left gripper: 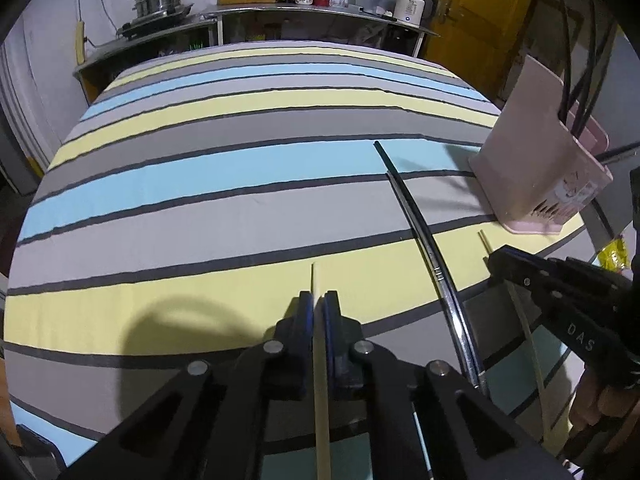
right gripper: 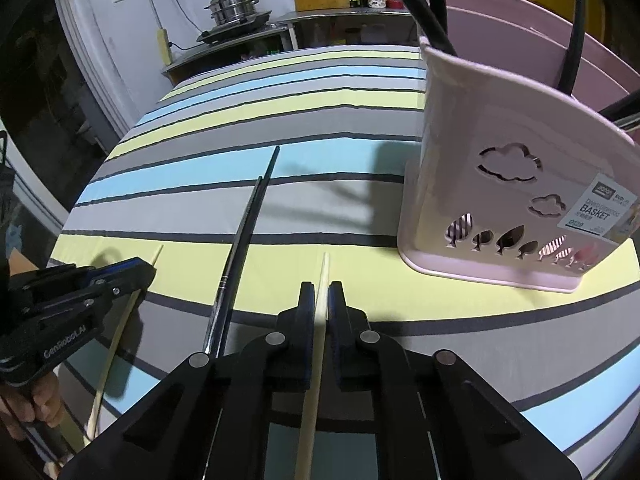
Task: Organize utensils
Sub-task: 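Lift both held wooden chopsticks and carry them over the pink holder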
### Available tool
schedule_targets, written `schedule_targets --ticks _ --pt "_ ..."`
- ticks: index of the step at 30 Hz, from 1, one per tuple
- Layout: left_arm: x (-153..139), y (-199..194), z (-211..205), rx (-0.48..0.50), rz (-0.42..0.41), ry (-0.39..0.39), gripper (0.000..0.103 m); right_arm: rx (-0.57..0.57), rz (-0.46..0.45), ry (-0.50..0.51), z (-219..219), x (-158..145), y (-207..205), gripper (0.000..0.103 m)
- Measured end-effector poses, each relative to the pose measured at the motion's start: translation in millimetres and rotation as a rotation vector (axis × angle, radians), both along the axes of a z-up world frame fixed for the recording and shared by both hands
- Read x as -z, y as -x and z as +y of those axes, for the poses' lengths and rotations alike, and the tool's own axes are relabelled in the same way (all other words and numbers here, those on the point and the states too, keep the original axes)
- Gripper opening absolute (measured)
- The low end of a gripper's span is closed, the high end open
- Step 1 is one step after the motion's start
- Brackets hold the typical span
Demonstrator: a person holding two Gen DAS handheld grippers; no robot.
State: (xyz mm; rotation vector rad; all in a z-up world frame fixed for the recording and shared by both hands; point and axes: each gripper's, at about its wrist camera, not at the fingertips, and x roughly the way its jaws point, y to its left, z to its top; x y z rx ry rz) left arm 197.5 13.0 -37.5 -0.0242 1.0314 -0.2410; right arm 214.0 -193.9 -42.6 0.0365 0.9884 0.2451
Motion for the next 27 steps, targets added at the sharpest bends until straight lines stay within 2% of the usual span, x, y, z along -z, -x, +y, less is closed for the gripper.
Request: schedule_targets --ticks 5,20,27 --pt "-16.7 7.6 -1.0 0.011 -0.030 0.031 0.006 -0.003 -0.040 -0.017 -5.0 -18.9 9.2 0.007" --pt "-111.2 36.4 2.3 0.067 -0.211 0.105 0.006 -0.003 -0.189 -0.093 -19.2 -96.4 45.7 0.007" --pt "-142.1 49.9 -2.7 0.103 -0.266 0.135 0.006 -0.003 -0.246 -0.109 -28.6 -123.0 63.0 0.006"
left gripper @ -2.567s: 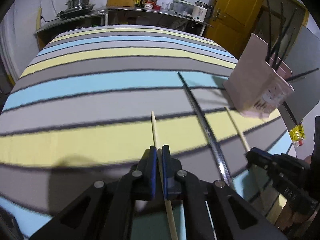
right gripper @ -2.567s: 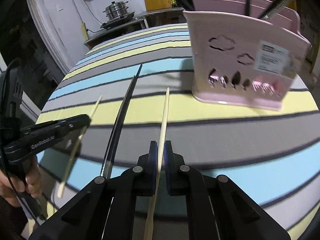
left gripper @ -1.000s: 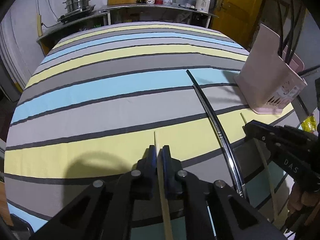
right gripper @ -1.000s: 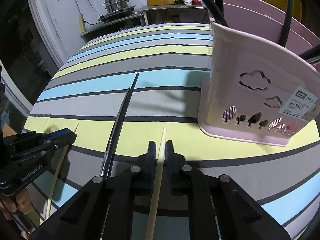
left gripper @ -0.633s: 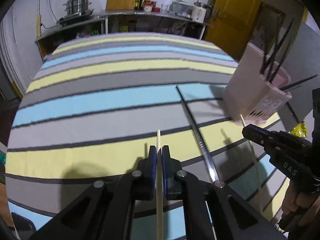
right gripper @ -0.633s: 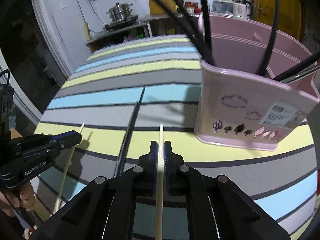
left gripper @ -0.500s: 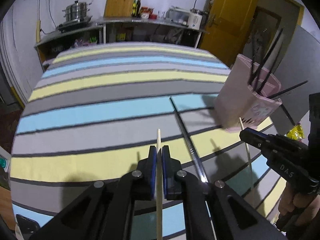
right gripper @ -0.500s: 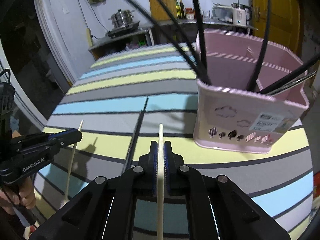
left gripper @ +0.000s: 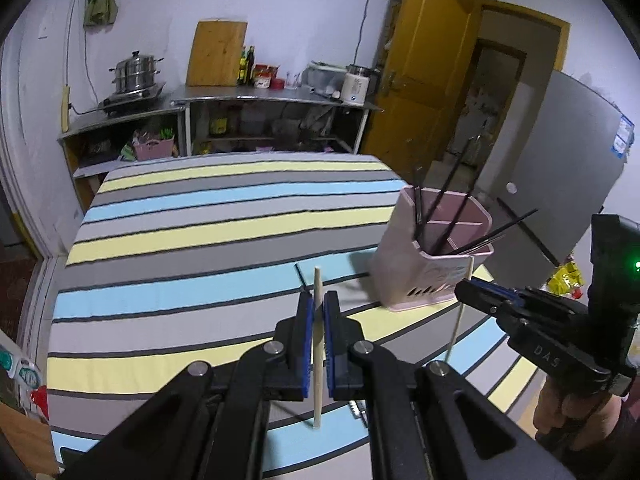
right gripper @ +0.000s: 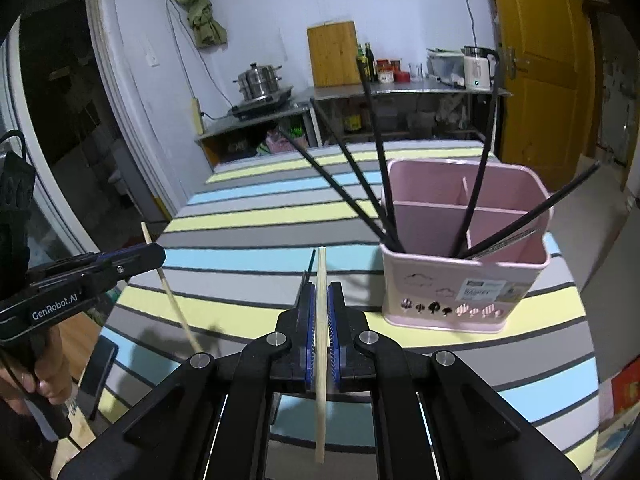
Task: Organize utensils
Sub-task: 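Lift both held wooden chopsticks and carry them over the pink holder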
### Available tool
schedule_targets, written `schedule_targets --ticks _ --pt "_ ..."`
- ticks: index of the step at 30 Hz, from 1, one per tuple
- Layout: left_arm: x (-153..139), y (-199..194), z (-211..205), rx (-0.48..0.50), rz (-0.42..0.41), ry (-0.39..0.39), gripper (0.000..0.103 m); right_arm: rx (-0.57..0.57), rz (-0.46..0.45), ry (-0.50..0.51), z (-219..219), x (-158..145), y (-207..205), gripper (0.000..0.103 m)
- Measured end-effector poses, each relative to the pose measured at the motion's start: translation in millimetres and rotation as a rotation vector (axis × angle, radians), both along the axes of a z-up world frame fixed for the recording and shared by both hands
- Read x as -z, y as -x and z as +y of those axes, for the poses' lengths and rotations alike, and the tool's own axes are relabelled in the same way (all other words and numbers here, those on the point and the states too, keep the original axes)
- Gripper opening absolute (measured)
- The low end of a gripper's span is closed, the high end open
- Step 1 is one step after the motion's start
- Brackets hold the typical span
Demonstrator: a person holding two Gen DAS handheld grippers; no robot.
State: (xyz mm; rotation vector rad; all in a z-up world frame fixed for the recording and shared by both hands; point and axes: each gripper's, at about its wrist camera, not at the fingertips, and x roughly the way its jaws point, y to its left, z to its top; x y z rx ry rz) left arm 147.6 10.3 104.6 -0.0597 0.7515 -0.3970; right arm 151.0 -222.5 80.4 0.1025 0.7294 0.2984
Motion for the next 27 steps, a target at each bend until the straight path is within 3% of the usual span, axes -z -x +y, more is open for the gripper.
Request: schedule_targets --ticks 17,27 --pt "-41.9 1.7 -51.8 0.101 -0.058 0.038 0.006 0.040 -0.055 -0.020 -26.4 -26.8 23.7 0.006" --pt "-71.3 -25.3 -89.0 0.156 -0.105 0.085 0.006 0.121 -0.140 -0.045 -64.6 -67.0 20.3 0.006"
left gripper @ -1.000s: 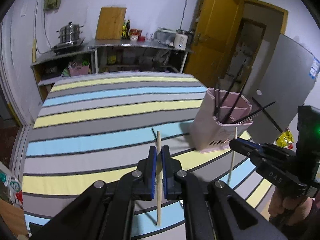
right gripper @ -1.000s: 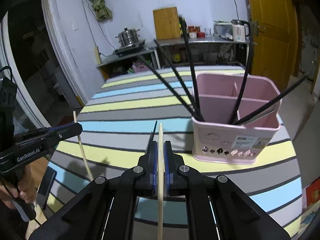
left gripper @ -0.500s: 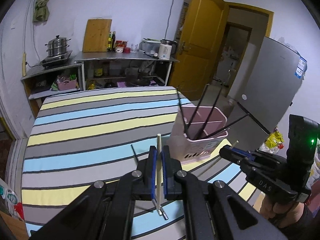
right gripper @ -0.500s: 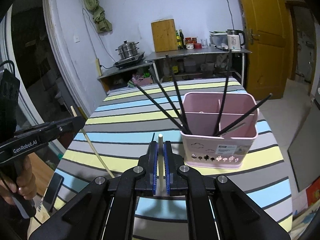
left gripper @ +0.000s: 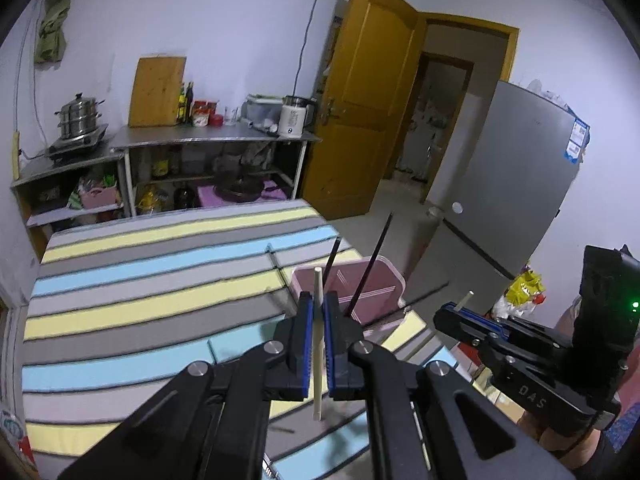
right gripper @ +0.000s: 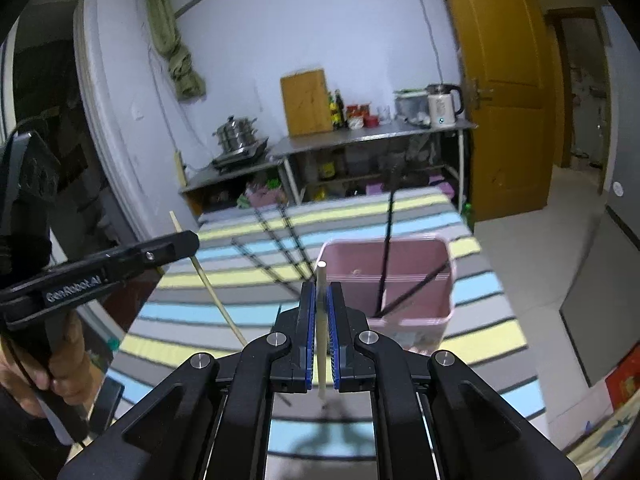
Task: Organize utensils
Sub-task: 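Lift both held wooden chopsticks and carry them over the pink holder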
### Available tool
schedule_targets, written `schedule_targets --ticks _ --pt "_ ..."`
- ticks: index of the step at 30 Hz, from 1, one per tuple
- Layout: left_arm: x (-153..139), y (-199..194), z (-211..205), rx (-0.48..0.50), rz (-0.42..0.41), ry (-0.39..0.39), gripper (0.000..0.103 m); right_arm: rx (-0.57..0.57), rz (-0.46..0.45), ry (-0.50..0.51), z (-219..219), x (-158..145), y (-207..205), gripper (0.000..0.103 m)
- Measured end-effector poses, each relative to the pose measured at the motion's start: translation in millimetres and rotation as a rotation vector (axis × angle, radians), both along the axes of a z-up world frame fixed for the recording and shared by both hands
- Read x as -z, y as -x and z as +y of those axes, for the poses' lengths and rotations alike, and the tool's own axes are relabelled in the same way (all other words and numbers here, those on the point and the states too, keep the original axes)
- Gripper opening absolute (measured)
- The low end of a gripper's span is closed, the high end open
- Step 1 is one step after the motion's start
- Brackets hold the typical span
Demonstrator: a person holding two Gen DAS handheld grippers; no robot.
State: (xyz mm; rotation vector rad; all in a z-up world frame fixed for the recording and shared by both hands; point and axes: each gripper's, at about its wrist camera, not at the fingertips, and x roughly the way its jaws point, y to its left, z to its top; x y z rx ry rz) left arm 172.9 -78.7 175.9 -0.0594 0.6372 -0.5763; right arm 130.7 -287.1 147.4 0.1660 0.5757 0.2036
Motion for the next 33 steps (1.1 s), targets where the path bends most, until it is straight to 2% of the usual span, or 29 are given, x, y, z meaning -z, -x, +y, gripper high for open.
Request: schedule_targets --ticks 9,14,24,33 --pt "-26.9 -24.0 -15.7 0.001 -0.061 0.051 0.006 0.053 -0.109 -0.002 -15.5 -41.1 -18.4 0.006" --pt "-26.6 -40.3 -23.3 -0.013 -0.071 0.073 0.006 0.079 -0.132 0.007 -18.0 -46.9 -33.2 0.006" --pt "8.2 -53.0 -38.9 -0.007 -0.042 0.035 0.006 0.090 -0.077 0.040 -13.2 -19.0 -59.4 0.006" --pt "18.3 -50.8 -41.8 0.005 -0.047 0.010 0.006 0.068 -0.010 0.052 -12.2 6.1 -69.9 0.006"
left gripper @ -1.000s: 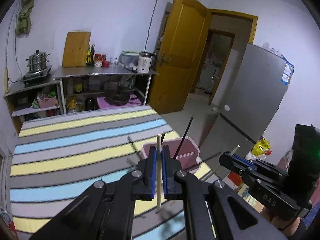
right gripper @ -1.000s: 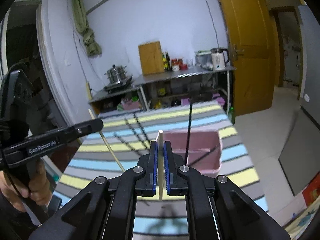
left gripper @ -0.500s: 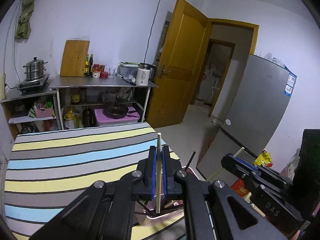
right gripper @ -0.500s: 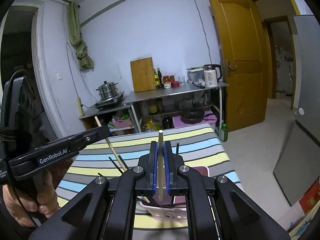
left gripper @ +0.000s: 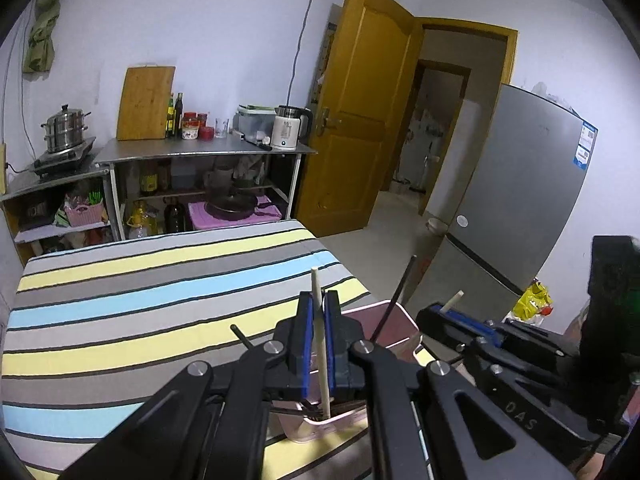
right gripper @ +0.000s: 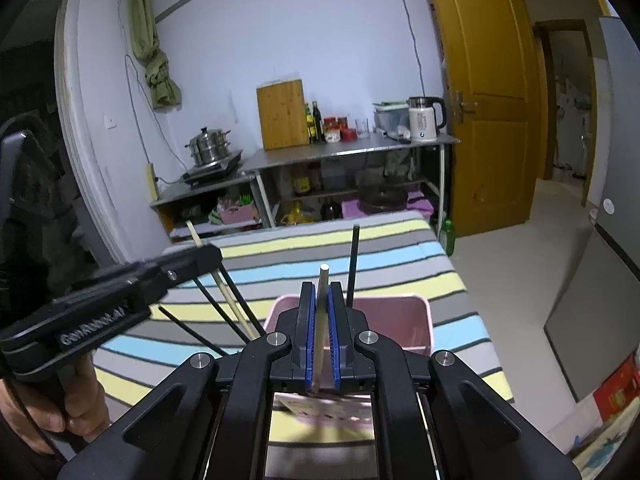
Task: Organize utensils
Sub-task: 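Lift both held wooden chopsticks and carry them over the pink holder, then open both grippers to drop the wooden chopsticks into the pink holder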
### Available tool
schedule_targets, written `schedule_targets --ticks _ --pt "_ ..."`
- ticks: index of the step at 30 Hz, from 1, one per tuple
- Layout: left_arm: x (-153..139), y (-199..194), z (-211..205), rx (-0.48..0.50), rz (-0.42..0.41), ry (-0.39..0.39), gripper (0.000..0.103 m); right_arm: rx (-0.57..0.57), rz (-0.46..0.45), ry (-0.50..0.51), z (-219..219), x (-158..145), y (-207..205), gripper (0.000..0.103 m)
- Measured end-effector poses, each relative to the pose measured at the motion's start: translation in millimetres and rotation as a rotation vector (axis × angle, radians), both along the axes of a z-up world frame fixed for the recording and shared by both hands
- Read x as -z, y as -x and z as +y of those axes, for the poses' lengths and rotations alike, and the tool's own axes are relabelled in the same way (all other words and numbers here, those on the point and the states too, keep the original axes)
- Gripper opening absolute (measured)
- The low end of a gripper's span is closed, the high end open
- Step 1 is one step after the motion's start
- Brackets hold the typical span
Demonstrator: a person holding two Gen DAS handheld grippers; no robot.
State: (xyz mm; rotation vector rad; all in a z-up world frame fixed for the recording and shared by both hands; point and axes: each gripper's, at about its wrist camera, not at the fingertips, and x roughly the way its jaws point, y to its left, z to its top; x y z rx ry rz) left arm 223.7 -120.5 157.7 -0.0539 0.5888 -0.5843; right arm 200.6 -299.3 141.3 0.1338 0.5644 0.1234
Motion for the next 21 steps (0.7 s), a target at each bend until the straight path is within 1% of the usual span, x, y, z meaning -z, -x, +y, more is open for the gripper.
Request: schedule_targets --ticks 6,12,15,18,21 --pt "-0.3 2.2 2.7 -0.002 -0.008 -0.018 0.007 -0.004 0.032 0.005 -0.7 8.3 -0.9 0.007" --pt "1.1 4.7 4.2 -0.004 -0.010 -0.018 0.007 0.001 0.026 0.015 -2.2 7.5 1.8 0.007" --pt "1.2 5.0 3.2 -0.007 -0.017 -0.037 0.007 0.004 0.022 0.003 -5.0 7.2 4.2 0.007" --pt "3.2 8.7 3.8 0.000 -0.016 -0.038 0.007 -0.001 0.030 -0.009 -6.3 8.4 5.9 0.007" --pt "4.2 12.2 5.2 0.003 -0.017 -0.038 0.007 -0.004 0.026 0.001 -5.0 7.2 7.5 0.007"
